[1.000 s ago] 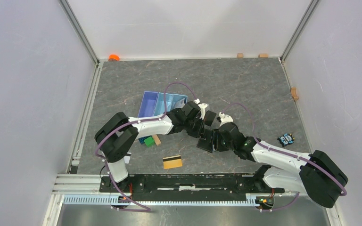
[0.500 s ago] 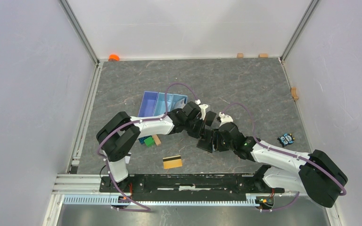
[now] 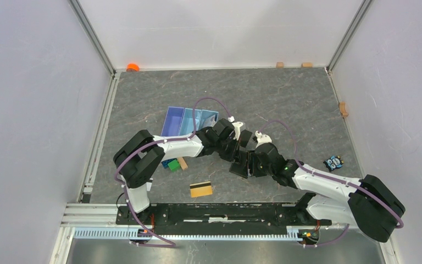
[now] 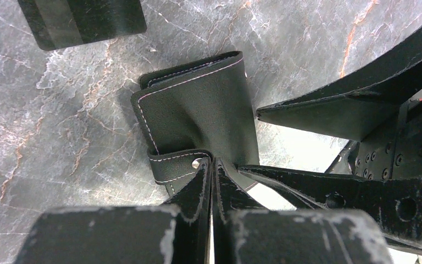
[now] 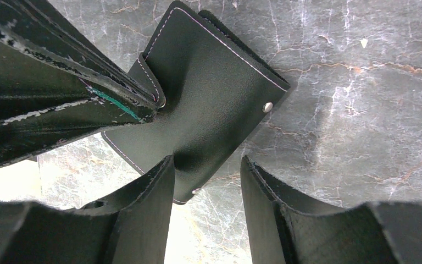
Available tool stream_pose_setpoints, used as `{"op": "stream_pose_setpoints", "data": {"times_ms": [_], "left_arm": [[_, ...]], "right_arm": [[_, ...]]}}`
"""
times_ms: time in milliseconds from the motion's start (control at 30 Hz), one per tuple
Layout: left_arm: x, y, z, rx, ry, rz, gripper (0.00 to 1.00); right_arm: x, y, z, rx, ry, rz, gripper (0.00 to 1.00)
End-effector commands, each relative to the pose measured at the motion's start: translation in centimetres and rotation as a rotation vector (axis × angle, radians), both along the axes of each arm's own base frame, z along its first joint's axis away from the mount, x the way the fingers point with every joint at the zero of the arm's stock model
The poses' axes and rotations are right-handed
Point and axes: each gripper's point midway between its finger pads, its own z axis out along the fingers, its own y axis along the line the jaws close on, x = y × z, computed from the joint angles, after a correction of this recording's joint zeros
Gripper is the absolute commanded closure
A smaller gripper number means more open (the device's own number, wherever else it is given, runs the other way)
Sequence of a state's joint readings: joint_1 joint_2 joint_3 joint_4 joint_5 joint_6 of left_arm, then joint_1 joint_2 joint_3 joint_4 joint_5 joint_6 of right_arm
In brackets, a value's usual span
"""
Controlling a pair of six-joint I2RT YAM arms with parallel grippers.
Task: Put the credit cards into the card holder
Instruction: Close the card holder at the center of the board.
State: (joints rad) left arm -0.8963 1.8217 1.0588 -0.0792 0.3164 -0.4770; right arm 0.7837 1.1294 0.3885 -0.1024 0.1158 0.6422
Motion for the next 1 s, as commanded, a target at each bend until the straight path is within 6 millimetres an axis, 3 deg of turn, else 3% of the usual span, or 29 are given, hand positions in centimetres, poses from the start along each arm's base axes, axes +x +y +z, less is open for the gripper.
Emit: {"op": "stream_pose_setpoints", "data": {"times_ms": [0,967], "left_arm": [[0.4,-0.8,1.3,-0.048,-0.012,0.014,0.98],[0.7,0.7,-2.6,-0.025,0.105,0.032,0.98]], "right_arm": [[0.3,0.0,-0.1,0.003,-0.012,-0.012,0.47],[0.2,-0.2,-0.1,-0.004,-0.008,-0.016,0.47]]}}
